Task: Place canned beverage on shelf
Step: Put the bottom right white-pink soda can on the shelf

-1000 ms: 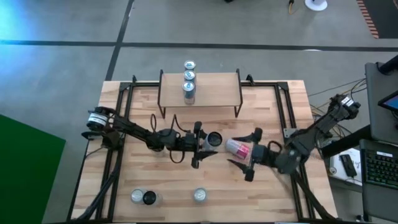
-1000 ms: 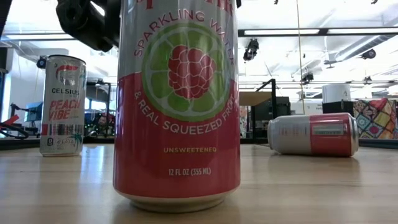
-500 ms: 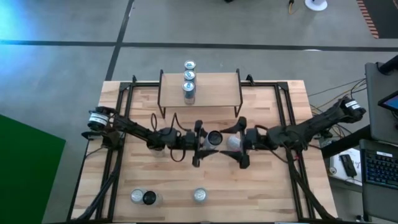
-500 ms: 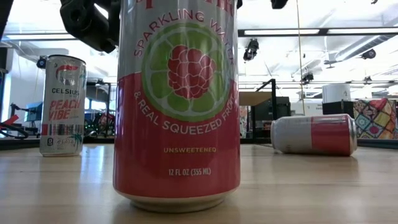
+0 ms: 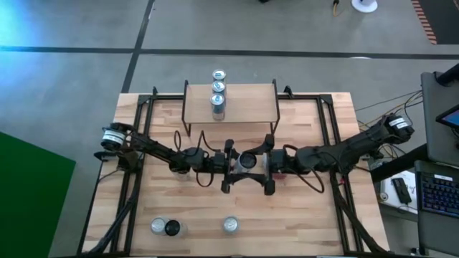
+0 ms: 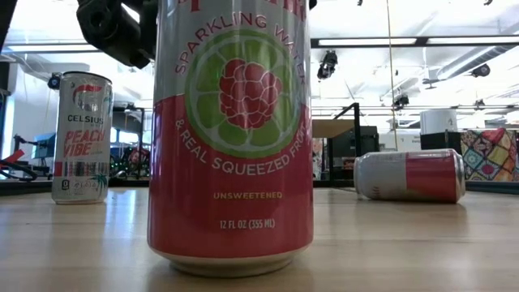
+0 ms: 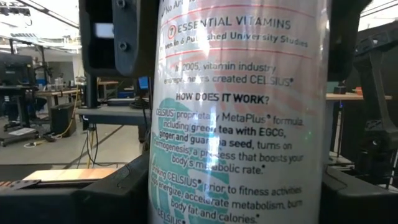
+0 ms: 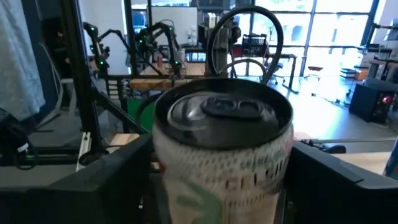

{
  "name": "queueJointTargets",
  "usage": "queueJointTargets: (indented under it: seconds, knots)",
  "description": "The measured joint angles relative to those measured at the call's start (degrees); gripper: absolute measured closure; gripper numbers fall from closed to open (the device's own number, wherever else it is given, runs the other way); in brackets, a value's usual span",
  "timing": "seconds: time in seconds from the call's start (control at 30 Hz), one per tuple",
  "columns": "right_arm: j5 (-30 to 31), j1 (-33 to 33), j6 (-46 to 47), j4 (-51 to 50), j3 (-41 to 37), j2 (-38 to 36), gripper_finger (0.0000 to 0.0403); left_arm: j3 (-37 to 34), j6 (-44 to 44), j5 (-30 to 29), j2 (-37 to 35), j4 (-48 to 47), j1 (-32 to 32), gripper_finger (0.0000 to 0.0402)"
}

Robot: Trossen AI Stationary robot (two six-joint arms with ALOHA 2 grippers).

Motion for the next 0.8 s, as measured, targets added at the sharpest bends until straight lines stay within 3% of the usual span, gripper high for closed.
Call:
queueJointTargets:
  seconds: [0.27, 0.53, 0.73, 0.8]
  knots:
    - [-0.5, -0.4, 1.1, -4.8, 3.2, 1.3, 0.0162, 0.0, -0.2, 0.3, 0.0, -0.8, 0.0, 0.0149]
    - [1.8, -1.4, 2.6, -9.9, 2.8, -1.0, 0.0144, 0.0, 4.5, -1.7, -1.6, -4.5, 0.1, 0.0132]
    - [4.3, -3.4, 2.0, -14.3, 2.7, -3.0, 0.0146, 0.0, 7.1, -13.2, -7.5, -19.4, 0.2, 0.0123]
    - [5.3, -4.7, 1.1, -14.8, 2.7, -4.0, 0.0145, -0.4, 7.3, -14.4, -8.9, -22.7, 0.4, 0.0119]
